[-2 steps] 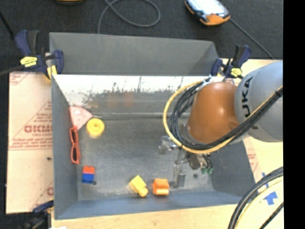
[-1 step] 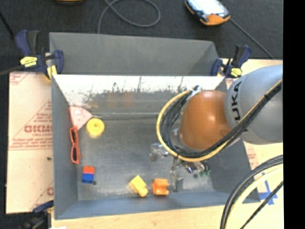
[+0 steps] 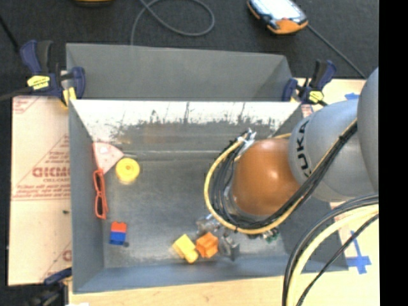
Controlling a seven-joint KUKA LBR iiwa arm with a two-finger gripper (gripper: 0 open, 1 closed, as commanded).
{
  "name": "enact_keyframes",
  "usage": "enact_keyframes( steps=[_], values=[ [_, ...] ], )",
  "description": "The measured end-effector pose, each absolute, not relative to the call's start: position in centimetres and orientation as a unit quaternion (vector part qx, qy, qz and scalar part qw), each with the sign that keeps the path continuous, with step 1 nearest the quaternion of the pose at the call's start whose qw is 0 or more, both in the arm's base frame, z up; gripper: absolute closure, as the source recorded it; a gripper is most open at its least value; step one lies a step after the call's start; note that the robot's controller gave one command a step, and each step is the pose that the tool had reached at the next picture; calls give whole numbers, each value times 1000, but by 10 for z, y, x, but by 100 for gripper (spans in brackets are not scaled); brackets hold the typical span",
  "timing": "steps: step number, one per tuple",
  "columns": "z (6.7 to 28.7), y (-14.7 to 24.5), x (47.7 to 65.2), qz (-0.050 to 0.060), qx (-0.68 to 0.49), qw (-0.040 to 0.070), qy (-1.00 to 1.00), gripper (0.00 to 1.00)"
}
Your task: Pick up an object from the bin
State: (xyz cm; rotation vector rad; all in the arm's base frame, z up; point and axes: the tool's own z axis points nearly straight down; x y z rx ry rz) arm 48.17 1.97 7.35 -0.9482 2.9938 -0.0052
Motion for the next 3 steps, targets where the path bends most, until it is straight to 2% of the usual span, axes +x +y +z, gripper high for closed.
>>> enact_keyframes(
  steps=[2,3],
  values=[
    [76,20,481,-1,-302,1,953,100],
    [88,20,481,-1,-301,1,953,100]
  ],
)
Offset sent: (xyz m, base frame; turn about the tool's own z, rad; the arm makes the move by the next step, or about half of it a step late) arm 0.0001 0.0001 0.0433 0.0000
